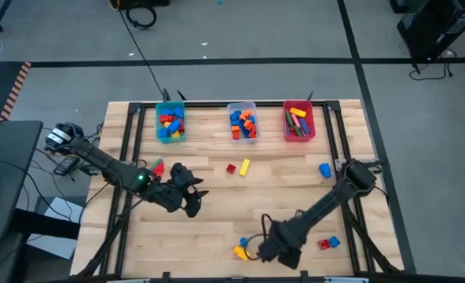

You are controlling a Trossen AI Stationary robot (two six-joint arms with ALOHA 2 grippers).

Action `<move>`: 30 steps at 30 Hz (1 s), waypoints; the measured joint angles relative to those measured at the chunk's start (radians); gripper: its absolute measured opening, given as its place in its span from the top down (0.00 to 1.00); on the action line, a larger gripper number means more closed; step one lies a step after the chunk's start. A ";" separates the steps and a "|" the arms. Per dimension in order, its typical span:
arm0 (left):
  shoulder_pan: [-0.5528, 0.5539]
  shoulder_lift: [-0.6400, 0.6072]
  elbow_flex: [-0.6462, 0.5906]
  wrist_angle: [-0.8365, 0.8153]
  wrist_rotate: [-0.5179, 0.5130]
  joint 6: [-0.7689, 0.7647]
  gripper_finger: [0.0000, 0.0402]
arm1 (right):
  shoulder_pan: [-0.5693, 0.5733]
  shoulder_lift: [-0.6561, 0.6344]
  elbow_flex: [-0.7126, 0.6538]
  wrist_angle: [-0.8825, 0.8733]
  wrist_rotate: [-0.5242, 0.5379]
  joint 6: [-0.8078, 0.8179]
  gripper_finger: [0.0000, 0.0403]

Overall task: Sort blocks by size
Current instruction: Put the red 4 stud game piece into the transparent bin

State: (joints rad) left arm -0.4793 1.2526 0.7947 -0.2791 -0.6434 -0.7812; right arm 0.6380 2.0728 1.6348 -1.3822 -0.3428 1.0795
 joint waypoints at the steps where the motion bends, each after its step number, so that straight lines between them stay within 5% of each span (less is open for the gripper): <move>1: 0.000 0.000 0.000 0.001 0.000 0.001 0.43 | 0.013 -0.001 -0.011 0.005 0.000 0.017 0.30; 18: 0.000 0.001 0.000 0.099 0.000 0.013 0.43 | 0.088 -0.005 -0.278 0.075 -0.174 -0.062 0.30; 30: 0.000 0.001 0.000 0.111 0.000 -0.014 0.43 | 0.099 0.002 -0.298 0.166 -0.201 -0.175 0.30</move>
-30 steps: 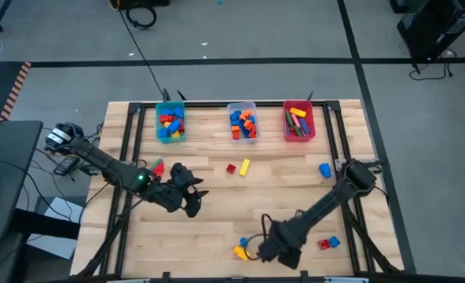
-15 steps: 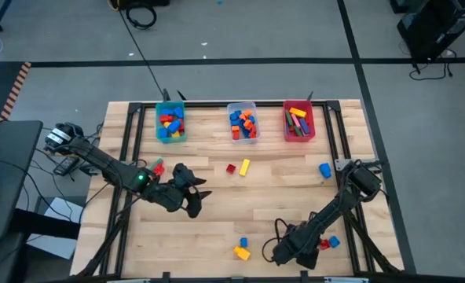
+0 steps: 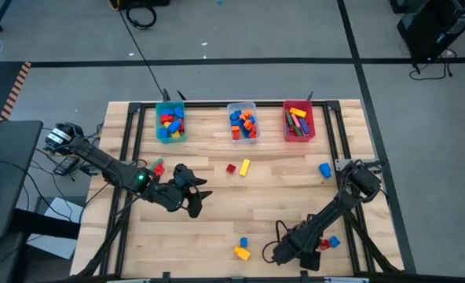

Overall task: Sort blocks by size
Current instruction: Put the red 4 stud game piece into the transparent bin

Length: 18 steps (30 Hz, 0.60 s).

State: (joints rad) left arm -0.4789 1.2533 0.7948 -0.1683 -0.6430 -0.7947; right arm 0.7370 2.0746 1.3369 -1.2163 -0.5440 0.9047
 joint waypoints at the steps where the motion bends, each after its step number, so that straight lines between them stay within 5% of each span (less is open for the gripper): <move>1: 0.000 0.000 0.000 0.000 0.000 -0.001 0.43 | 0.002 0.002 -0.003 0.004 -0.001 0.000 0.30; 18: 0.001 0.000 0.000 0.019 -0.045 0.001 0.43 | 0.030 0.002 -0.101 0.122 -0.086 0.069 0.36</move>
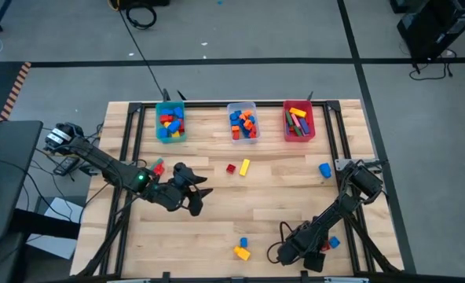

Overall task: Sort blocks by size
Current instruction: Put the red 4 stud game piece into the transparent bin

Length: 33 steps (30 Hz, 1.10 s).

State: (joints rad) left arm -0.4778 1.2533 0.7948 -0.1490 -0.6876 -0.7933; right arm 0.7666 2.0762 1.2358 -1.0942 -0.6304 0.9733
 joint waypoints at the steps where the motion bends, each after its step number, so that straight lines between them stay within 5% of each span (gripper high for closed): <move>1: 0.000 0.000 0.000 0.000 -0.002 0.000 0.43 | 0.000 0.000 0.000 0.001 0.000 0.000 0.37; 8: 0.000 0.000 0.000 0.000 -0.022 0.001 0.43 | 0.000 0.000 0.000 0.000 -0.003 -0.003 0.51; 14: 0.000 0.000 0.000 -0.001 -0.022 0.013 0.43 | 0.000 -0.010 0.017 0.000 0.037 -0.023 0.52; 19: 0.000 0.000 0.001 0.000 -0.021 0.057 0.43 | -0.012 -0.101 0.032 0.005 0.226 0.008 0.52; 24: 0.000 0.000 0.001 0.001 -0.021 0.056 0.43 | -0.051 -0.235 0.033 0.006 0.527 0.078 0.52; 33: 0.000 0.000 0.001 0.005 -0.021 0.056 0.43 | -0.210 -0.468 -0.055 0.044 0.949 0.036 0.52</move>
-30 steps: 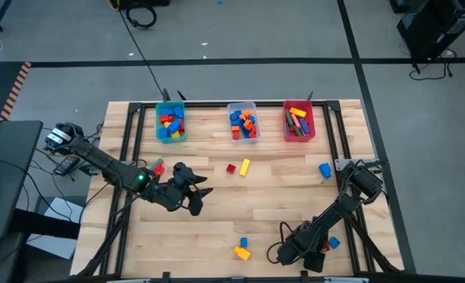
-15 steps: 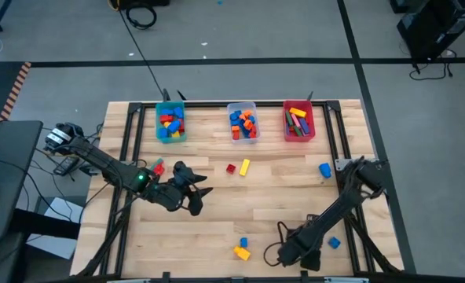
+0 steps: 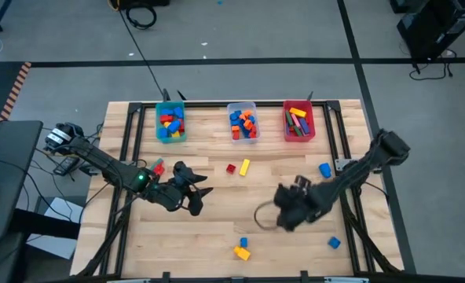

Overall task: Sort blocks by size
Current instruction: Put the red 4 stud game piece into the transparent bin

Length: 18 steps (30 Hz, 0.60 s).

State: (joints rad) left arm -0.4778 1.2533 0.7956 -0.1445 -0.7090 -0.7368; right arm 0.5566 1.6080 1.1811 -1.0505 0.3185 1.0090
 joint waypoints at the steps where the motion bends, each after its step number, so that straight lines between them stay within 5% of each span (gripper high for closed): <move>1: 0.000 0.000 0.000 0.005 0.000 0.000 0.43 | -0.022 -0.029 -0.017 0.029 0.025 -0.028 0.52; 9: 0.000 0.000 0.001 0.205 0.000 0.004 0.43 | -0.206 -0.223 -0.158 0.487 0.050 -0.322 0.52; 18: 0.038 0.000 0.001 0.224 0.024 0.115 0.43 | -0.414 -0.229 -0.158 0.763 -0.083 -0.439 0.52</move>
State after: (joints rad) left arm -0.4396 1.2537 0.7963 0.0800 -0.6853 -0.6216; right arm 0.1429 1.3793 1.0228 -0.2875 0.2352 0.5699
